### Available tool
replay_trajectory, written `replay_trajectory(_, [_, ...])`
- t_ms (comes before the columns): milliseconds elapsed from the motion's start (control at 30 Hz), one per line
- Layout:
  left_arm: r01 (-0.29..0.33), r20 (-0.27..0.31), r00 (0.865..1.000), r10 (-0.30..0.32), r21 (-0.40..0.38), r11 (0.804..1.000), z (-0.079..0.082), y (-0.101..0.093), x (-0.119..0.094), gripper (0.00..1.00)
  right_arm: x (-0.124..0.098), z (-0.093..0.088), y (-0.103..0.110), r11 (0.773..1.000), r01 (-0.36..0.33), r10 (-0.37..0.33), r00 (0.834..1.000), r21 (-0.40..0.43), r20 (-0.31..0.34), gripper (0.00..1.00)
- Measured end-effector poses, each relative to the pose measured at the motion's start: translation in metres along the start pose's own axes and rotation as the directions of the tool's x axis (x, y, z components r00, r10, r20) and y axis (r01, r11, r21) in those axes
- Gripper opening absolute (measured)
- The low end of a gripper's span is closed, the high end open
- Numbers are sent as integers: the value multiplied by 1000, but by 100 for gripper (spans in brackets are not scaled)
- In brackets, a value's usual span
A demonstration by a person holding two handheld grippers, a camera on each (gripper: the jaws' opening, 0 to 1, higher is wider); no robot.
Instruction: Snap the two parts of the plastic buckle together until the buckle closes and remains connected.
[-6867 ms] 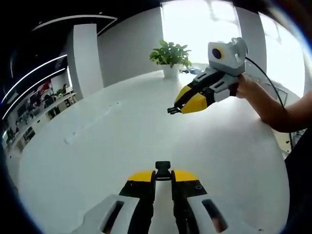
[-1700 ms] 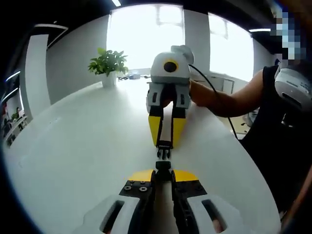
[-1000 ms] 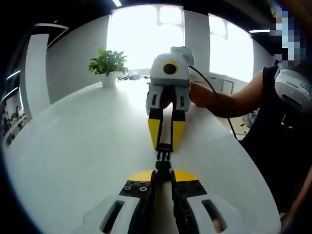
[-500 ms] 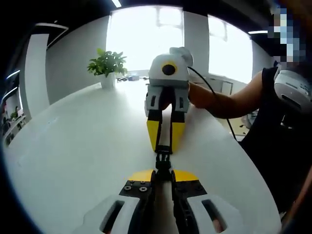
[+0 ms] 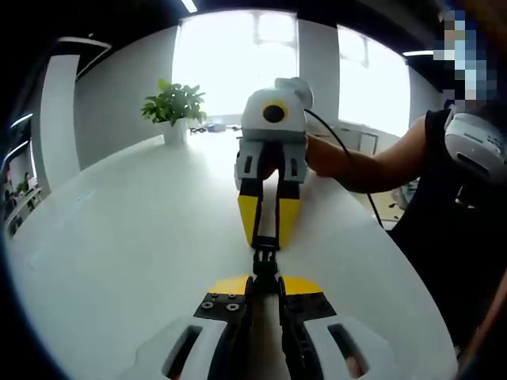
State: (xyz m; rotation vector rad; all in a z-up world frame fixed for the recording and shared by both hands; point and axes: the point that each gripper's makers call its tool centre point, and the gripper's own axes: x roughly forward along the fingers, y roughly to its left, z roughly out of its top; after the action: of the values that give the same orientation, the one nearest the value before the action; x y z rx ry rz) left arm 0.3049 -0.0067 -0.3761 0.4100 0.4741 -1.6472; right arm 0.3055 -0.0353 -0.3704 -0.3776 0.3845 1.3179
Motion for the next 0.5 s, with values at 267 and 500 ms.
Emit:
replay_trajectory(267, [1,1,1000,-1,1,1000,0,0,0,11,0,1,0,1000,-3,3,1000,-3,2,11])
replay_trajectory(500, [5,5,1000,-5,2,1000,0,0,1,11,-1,1,0,1000,-2,2,1000,-6,3,11])
